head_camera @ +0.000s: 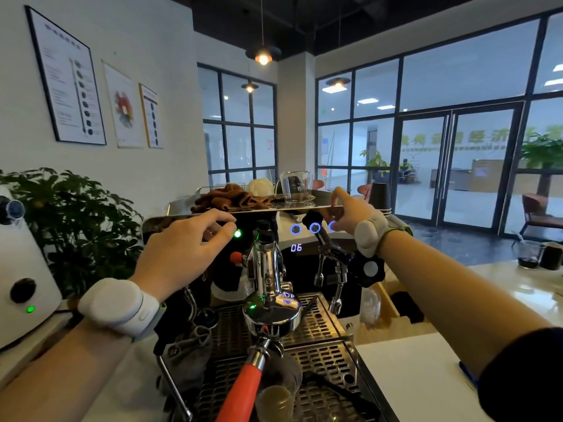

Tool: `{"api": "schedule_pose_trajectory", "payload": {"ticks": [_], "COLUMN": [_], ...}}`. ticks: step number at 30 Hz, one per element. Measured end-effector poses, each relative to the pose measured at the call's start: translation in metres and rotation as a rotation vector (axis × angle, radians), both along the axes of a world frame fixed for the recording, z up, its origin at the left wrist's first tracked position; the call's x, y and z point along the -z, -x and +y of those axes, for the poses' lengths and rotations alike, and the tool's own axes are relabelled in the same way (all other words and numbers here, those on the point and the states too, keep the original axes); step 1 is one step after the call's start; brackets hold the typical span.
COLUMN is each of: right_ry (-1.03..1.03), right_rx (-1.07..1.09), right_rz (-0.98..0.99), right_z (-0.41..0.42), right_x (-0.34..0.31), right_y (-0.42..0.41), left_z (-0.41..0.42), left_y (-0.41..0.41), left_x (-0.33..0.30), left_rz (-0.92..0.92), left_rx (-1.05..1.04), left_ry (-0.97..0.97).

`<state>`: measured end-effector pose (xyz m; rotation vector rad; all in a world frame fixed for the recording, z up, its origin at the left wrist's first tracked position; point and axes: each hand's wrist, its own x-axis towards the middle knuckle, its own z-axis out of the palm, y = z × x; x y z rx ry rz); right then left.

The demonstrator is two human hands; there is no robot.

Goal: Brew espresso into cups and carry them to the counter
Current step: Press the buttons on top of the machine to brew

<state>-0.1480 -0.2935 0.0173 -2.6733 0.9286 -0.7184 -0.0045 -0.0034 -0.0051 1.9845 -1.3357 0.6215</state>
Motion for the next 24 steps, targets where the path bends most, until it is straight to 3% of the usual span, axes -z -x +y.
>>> {"api": "schedule_pose_trajectory", "payload": {"ticks": [24], "right_ry": [0.108], "right_rx": [0.146], "right_rz": [0.0], "right_z": [0.0026], "right_x": [0.0076], "right_y": [-0.003], "left_z": [0.0], "left_y": [-0.0033], "left_x": [0.0055], "left_rz": [-0.147], "left_rx": [-0.066], "left_ry": [-0.049]}}
